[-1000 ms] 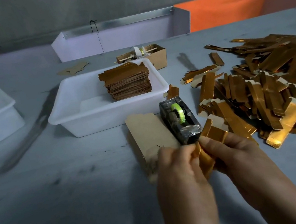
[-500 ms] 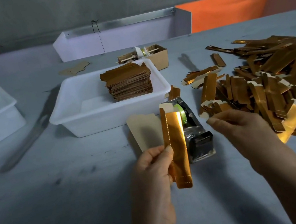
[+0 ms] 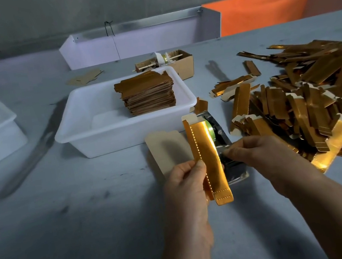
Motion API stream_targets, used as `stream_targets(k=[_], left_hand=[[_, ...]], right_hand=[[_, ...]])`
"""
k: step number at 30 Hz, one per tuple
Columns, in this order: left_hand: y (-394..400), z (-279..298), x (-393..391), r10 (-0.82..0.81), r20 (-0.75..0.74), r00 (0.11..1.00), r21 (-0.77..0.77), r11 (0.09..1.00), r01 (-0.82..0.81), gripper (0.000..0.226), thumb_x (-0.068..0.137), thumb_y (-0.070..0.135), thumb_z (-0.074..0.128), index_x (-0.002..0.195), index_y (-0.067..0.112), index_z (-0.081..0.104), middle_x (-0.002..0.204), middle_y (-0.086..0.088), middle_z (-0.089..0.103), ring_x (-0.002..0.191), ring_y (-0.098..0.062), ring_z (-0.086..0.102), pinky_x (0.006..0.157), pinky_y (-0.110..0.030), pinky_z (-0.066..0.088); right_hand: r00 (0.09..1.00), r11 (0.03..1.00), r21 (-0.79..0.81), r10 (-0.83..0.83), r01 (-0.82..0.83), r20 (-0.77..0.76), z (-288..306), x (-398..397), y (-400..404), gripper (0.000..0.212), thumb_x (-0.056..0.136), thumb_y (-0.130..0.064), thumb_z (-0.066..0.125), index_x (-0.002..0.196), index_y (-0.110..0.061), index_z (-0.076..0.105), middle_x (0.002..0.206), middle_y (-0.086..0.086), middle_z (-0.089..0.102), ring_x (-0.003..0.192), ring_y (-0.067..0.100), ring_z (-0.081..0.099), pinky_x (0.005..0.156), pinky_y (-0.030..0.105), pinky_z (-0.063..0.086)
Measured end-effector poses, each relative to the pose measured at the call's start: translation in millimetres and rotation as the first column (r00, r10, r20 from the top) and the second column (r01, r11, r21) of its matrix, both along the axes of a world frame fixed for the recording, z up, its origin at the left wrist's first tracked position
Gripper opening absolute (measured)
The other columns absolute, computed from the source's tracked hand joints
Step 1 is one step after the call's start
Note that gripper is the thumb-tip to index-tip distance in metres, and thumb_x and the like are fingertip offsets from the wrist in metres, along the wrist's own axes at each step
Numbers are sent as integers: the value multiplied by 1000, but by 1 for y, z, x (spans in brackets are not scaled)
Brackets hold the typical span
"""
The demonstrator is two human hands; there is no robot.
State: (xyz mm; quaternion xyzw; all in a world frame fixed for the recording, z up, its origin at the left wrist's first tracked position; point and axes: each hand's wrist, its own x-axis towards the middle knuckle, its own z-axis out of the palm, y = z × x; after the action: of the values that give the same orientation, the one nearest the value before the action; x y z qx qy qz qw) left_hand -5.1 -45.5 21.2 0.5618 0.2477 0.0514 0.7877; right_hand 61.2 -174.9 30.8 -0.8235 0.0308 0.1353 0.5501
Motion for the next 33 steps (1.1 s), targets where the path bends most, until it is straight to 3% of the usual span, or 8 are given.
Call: stream_targets(k=[3, 9, 13, 16, 20, 24, 31, 33], left_hand=[[-6, -2, 2, -49, -25, 998, 38, 998, 50, 11, 93, 19, 60, 100, 15, 68, 100, -13, 72, 98, -30, 68, 89, -52, 54], [-10, -4, 4, -45, -23, 999, 101, 994, 47, 13, 94, 23, 59, 99, 16, 69, 94, -8, 74, 92, -26, 71, 86, -52, 55], [-10, -4, 4, -56, -12, 998, 122, 991, 58, 14, 94, 22, 59, 100, 15, 68, 93, -8, 74, 92, -26, 70, 86, -52, 55], [-10, -4, 5, -58, 2, 998, 133, 989, 57, 12, 93, 23, 60, 97, 15, 69, 89, -5, 74, 87, -22, 70, 81, -43, 57], [-12, -1, 7, -46, 11, 999, 149, 988, 44, 9, 91, 23, 63, 93, 18, 69, 84, -1, 73, 79, -16, 68, 67, -29, 54], [-14, 1, 8, -65, 30, 997, 170, 984, 59, 6, 90, 21, 64, 90, 18, 69, 82, 0, 73, 77, -16, 67, 66, -29, 53], [-16, 2, 8, -94, 27, 995, 260, 962, 83, 10, 92, 23, 61, 97, 17, 67, 94, -2, 72, 89, -21, 68, 81, -39, 56], [-17, 3, 7, -96, 31, 995, 307, 948, 81, 9, 92, 24, 60, 97, 20, 66, 93, 1, 72, 88, -16, 68, 78, -34, 56]], right_hand=[[1000, 999, 43, -27, 27, -2, 1, -2, 4, 13, 88, -22, 61, 78, -17, 68, 78, -6, 66, 78, 5, 57, 58, 19, 36], [993, 923, 367, -104, 115, -50, 2, -12, 1, 17, 91, -20, 55, 84, -11, 68, 74, -9, 70, 80, 4, 65, 73, 24, 41], [982, 980, 142, -155, 139, 108, -4, -21, -1, 15, 87, -22, 62, 75, -14, 68, 121, -10, 60, 123, 17, 45, 102, 44, 35], [966, 986, -77, -130, 151, 223, -4, -26, 0, 15, 86, -23, 64, 72, -18, 65, 136, -6, 49, 129, 17, 39, 91, 32, 32], [948, 962, -234, -65, 143, 311, -6, -30, 2, 13, 86, -24, 63, 74, -18, 64, 137, -5, 46, 111, 2, 36, 65, 5, 27], [931, 965, -213, -66, 151, 360, -12, -35, 4, 17, 86, -20, 63, 70, -25, 60, 135, -5, 45, 106, 1, 36, 65, 5, 30], [919, 978, -106, -130, 181, 371, -22, -39, 8, 19, 86, -20, 62, 69, -28, 59, 133, -6, 46, 103, 0, 38, 69, 8, 32], [917, 978, -134, -94, 158, 388, -22, -39, 7, 17, 86, -19, 62, 71, -25, 60, 131, -6, 46, 104, 2, 41, 71, 9, 34]])
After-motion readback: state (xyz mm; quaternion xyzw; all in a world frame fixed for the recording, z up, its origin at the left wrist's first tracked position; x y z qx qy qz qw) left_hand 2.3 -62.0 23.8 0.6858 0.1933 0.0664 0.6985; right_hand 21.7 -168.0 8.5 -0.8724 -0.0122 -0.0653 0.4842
